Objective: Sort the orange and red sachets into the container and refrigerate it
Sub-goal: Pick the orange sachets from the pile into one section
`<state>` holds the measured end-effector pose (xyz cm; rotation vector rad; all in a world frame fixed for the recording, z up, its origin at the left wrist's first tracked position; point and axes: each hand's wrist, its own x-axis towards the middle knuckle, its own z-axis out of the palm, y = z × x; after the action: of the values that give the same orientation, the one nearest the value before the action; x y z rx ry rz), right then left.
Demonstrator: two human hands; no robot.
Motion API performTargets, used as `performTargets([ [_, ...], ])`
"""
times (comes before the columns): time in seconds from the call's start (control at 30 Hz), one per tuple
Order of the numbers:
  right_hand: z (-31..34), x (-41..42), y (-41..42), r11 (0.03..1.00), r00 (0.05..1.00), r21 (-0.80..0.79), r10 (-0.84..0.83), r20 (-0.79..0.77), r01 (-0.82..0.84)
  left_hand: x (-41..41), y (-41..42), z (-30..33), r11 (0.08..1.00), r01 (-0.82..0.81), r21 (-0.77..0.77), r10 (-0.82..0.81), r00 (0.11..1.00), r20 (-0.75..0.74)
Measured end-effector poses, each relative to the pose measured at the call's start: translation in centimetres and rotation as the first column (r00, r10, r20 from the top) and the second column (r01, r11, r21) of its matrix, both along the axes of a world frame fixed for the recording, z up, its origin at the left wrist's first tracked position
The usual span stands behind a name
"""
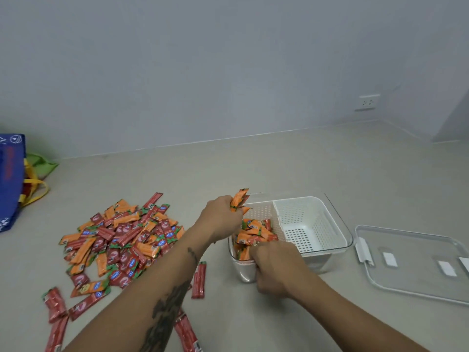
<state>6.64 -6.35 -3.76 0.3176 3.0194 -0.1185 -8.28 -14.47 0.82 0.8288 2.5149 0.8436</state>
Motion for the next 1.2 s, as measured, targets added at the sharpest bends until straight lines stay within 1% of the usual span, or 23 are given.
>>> performTargets([
  [0.1, -0.3, 0.0, 0.3, 1.000, 0.999, 0.003, 0.008, -0.054, -0.008, 0.3, 2.2, -0.4, 0.992, 0.016, -0.125, -0.020, 0.999, -0.028],
  [0.17, -0.5, 0.1, 0.3, 1.000, 0.996, -0.014, 0.009, -0.089, -0.011, 0.6, 3.1, -0.5, 0.986, 0.008, -0.166, -0.016, 0.999, -0.051],
  [0.37, -0.1, 0.3, 0.3, 1.000, 0.992, -0.001, 0.029, -0.123, -0.029, 1.4, 4.6, -0.5, 0.990, -0.023, -0.136, 0.014, 0.998, -0.067],
  [0.47, -0.1, 0.3, 0.3, 0.999, 0.992, -0.002, 0.039, -0.122, -0.039, 1.4, 5.0, -0.5, 0.995, -0.052, -0.088, 0.056, 0.997, 0.045],
  [0.53, -0.1, 0.4, 0.3, 0.999, 0.992, -0.004, 0.040, -0.121, -0.041, 1.2, 5.1, -0.5, 0.996, -0.033, -0.087, 0.042, 0.994, 0.105],
  [0.63, -0.1, 0.4, 0.3, 0.999, 0.992, -0.008, 0.031, -0.119, -0.032, 0.7, 4.8, -0.9, 0.998, 0.007, -0.064, -0.002, 0.996, 0.090],
  [0.7, -0.1, 0.4, 0.2, 0.999, 0.993, -0.013, 0.033, -0.117, -0.035, 0.5, 4.3, -1.2, 0.998, 0.037, -0.055, -0.036, 0.999, 0.010],
  [0.77, -0.2, 0.5, 0.1, 0.999, 0.992, -0.021, 0.033, -0.122, -0.036, 0.5, 3.5, -1.3, 0.995, 0.070, -0.072, -0.078, 0.989, -0.123],
  [0.83, -0.3, 0.5, 0.1, 0.999, 0.991, -0.028, 0.023, -0.135, -0.027, 0.6, 2.5, -1.4, 0.996, 0.084, -0.034, -0.089, 0.969, -0.229],
  [0.93, -0.6, 0.5, 0.2, 1.000, 0.985, -0.013, 0.015, -0.173, -0.018, 0.8, 0.1, -1.7, 0.995, 0.084, 0.061, -0.060, 0.942, -0.330],
  [1.0, -0.9, 0.6, 0.3, 0.999, 0.980, -0.022, 0.018, -0.197, -0.023, 0.7, -1.9, -2.0, 0.992, 0.091, 0.083, -0.054, 0.928, -0.368],
  [1.07, -0.8, 0.7, 0.5, 0.994, 0.978, -0.103, 0.010, -0.210, -0.032, 0.3, -4.4, -2.3, 0.994, 0.089, 0.070, -0.055, 0.918, -0.392],
  [1.1, -0.4, 0.7, 0.5, 0.981, 0.977, -0.190, -0.011, -0.215, -0.031, -0.1, -5.8, -2.5, 0.995, 0.081, 0.061, -0.050, 0.915, -0.400],
  [1.17, 1.0, 0.0, 0.0, 0.916, 0.971, -0.399, -0.069, -0.230, -0.029, -1.0, -8.8, -3.0, 0.999, 0.039, 0.038, -0.021, 0.920, -0.392],
  [1.2, 1.7, -0.7, -0.5, 0.889, 0.963, -0.455, -0.082, -0.257, -0.046, -1.5, -10.3, -3.4, 1.000, 0.013, 0.027, -0.001, 0.924, -0.383],
])
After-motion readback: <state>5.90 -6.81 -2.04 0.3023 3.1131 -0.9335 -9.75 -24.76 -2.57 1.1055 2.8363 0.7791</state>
